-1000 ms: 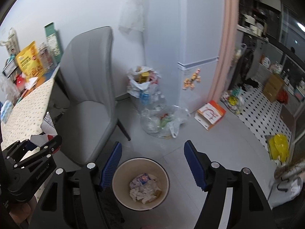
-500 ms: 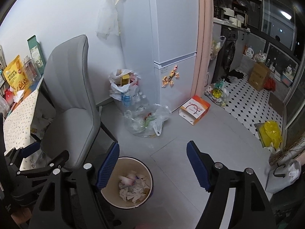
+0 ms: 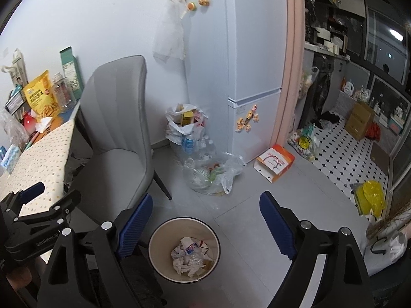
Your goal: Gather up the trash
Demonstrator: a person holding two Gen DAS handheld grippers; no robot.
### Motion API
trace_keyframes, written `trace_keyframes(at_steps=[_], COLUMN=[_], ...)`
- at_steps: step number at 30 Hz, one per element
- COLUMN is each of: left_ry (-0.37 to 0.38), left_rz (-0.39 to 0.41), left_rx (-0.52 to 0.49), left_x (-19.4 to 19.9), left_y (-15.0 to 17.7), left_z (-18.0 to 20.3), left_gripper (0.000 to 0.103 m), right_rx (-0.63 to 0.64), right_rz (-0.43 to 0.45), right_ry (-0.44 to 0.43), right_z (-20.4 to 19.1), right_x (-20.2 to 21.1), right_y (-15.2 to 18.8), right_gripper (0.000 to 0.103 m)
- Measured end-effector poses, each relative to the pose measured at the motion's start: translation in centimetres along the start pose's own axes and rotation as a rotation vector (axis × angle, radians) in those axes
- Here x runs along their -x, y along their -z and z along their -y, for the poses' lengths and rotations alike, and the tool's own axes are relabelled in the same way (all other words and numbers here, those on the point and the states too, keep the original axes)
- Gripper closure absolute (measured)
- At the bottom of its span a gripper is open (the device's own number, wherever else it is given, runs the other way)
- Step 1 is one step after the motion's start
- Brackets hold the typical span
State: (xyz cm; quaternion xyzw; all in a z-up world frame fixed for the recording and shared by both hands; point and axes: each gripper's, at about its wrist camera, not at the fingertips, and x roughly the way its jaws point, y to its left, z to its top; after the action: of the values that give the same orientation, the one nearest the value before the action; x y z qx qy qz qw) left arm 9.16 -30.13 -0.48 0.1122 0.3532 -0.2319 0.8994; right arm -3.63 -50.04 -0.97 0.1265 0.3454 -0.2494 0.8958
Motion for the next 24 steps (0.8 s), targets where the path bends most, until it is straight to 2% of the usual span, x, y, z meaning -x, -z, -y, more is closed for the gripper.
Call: trace_keyframes(at_steps=[7,12,24], left_ry=[-0.050,-0.084,-0.185], left_rz=[0.068,0.103,0.169], left_rx=[0.038,0.071,0.121], left_x=[4.3,7.4,14.7], left_y=[0.2,0.6,2.8], left_z=[-3.2,-5.6,-10.2], left_gripper=[0.006,0.006,0.006], right_rx=[0.045,0.083,0.143], right_rz=[0.040,0.078,0.125], right_ry=[-0.045,-0.077,-0.172], right_z=[-3.3,-5.7,-9.9], right_x=[3.3,6.1,11.3], right_y=[-0.3,-0.8,-0.2], right_gripper=[0.014,0.008,0.008])
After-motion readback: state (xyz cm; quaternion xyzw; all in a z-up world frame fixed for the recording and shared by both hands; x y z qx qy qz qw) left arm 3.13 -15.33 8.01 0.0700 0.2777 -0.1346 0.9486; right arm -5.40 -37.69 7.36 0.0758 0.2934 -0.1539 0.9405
